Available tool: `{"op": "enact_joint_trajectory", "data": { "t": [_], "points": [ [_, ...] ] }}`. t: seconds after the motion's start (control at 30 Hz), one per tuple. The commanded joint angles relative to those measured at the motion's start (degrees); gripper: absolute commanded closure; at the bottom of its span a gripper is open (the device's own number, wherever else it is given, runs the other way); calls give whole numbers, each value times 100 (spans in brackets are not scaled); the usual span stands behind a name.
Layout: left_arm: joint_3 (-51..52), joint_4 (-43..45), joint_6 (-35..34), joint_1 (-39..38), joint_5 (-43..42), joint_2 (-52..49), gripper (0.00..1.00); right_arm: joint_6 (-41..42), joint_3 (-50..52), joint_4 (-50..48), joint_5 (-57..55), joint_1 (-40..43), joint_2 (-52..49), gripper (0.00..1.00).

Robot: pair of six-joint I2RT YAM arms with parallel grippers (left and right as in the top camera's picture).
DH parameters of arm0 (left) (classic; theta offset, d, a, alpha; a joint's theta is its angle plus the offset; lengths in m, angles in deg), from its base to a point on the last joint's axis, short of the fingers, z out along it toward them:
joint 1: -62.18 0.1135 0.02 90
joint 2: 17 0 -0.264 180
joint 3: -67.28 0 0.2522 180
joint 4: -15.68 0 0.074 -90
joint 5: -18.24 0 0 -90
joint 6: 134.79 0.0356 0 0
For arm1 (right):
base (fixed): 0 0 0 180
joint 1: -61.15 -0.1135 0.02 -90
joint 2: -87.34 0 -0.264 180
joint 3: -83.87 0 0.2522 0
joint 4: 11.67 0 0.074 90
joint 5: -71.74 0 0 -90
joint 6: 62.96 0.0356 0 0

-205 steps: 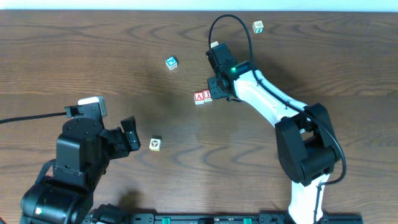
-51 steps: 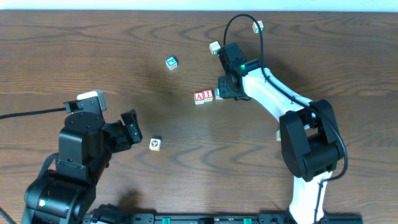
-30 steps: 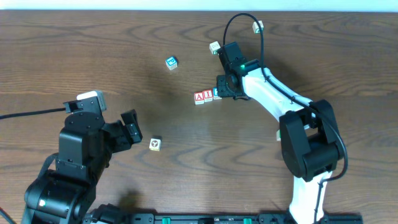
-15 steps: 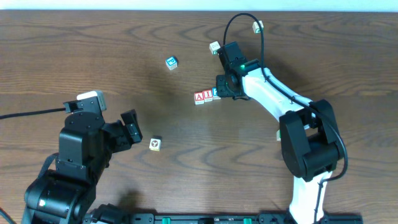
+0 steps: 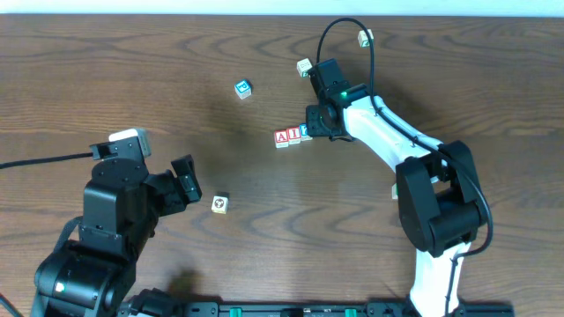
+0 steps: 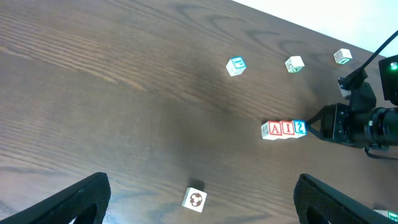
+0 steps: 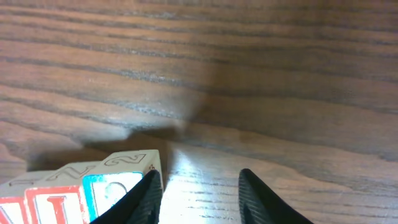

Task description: Spell out Ai2

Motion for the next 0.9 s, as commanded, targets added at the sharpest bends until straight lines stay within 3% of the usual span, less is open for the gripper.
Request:
{"op": "enact_joint_trajectory", "data": {
  "t": [0.0,0.13,0.33,0.4,0.7,0.87],
  "points": [
    [-52,-13,-2,15,105,7,5,24,-57,-26,-345,72,199,57],
    [-52,50,0,15,107,15,5,-114,-153,50,-358,310,549,57],
    [-138,179,210,15,87,17,4,-588,-153,315,-363,501,1781,20],
    [-319,142,597,-9,-101,20,5,-763,-153,496,-372,503,2227,1],
    [-1823,-883,2199,-48,-592,48,5,-1189,-140,1528,-704,468,4037,1],
    [-2540,-1508,2302,-48,-715,376,5,-1314,-138,2334,-866,302,5211,1]
  ]
}}
